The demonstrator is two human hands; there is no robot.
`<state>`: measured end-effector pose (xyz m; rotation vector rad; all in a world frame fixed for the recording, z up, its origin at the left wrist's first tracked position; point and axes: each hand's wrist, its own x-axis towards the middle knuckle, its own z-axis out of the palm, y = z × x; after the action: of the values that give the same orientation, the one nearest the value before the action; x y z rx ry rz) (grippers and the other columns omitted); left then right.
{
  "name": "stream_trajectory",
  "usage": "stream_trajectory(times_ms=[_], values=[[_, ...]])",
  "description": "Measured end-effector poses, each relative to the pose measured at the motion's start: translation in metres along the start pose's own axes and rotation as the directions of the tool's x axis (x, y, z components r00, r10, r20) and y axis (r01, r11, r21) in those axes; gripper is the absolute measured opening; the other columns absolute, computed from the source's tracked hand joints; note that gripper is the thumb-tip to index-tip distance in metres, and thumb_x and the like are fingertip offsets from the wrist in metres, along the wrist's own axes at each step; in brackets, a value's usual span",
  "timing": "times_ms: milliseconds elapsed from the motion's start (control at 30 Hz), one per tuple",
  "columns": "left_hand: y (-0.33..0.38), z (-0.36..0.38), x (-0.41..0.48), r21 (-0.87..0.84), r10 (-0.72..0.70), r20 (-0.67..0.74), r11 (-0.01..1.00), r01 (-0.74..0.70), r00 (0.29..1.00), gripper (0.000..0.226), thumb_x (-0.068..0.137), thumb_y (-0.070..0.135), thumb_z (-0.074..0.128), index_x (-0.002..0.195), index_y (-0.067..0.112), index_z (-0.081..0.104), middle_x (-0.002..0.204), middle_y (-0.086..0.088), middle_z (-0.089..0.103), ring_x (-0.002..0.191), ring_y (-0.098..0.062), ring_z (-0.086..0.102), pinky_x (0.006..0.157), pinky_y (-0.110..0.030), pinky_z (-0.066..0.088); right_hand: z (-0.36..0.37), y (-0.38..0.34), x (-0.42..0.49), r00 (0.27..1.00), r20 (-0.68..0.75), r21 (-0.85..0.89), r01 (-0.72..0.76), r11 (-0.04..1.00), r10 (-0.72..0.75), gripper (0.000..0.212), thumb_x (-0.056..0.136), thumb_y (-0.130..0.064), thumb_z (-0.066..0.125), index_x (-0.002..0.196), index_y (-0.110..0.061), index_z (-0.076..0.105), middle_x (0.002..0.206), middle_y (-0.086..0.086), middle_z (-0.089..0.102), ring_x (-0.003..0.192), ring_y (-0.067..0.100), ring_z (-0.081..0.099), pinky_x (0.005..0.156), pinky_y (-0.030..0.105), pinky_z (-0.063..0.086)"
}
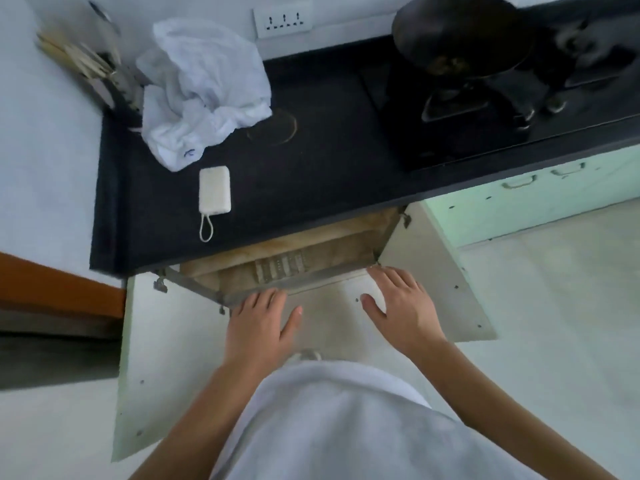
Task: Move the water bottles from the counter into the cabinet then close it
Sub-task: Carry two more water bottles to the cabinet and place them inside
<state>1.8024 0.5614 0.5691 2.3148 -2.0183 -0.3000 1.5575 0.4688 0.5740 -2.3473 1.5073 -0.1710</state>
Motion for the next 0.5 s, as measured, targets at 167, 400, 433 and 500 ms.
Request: stream_trajectory(times_ms=[167,400,433,500], values=[[0.021,-0.005,0.041,-0.103,0.298,0.008,0.95,-0.296,0.954,0.053,0.099,0.049,0.038,0.119,0.011,0.07,0.113,-0.004,0.073,0.101,-0.025,0.068,0.081,-0.037,0.054,-0.01,0.02,-0.036,0.95,-0.062,-0.017,-0.307,0.952,0.305,0.053,0.1,-0.048,0.046,0.146,-0.022,0.047,0.147,-0.004,0.052,0.137,0.022,0.044,0.11,0.038,0.039],[0.122,0.009,0.089,-0.04,0.779,0.111,0.624,-0.78,0.617,0.056,0.097,0.05,0.039,0.114,0.01,0.073,0.115,-0.009,0.073,0.103,-0.029,0.07,0.089,-0.042,0.055,-0.008,0.033,-0.142,0.669,-0.281,0.121,-0.687,0.717,0.688,0.056,0.095,-0.049,0.045,0.136,-0.013,0.056,0.131,-0.001,0.064,0.122,0.024,0.055,0.094,0.04,0.053],[0.142,0.007,0.091,-0.04,0.819,0.119,0.569,-0.822,0.561,0.057,0.097,0.051,0.038,0.115,0.01,0.073,0.116,-0.009,0.073,0.104,-0.029,0.07,0.09,-0.043,0.055,-0.007,0.034,-0.159,0.622,-0.297,0.141,-0.722,0.677,0.725,0.057,0.094,-0.05,0.044,0.136,-0.013,0.057,0.13,-0.001,0.064,0.121,0.024,0.056,0.093,0.04,0.053],[0.18,0.003,0.089,-0.056,0.881,0.1,0.469,-0.882,0.462,0.058,0.098,0.051,0.037,0.118,0.01,0.072,0.119,-0.009,0.073,0.107,-0.028,0.069,0.093,-0.043,0.054,-0.006,0.037,-0.192,0.515,-0.329,0.181,-0.789,0.588,0.792,0.057,0.095,-0.05,0.044,0.136,-0.013,0.056,0.132,-0.002,0.063,0.122,0.022,0.056,0.094,0.039,0.053]])
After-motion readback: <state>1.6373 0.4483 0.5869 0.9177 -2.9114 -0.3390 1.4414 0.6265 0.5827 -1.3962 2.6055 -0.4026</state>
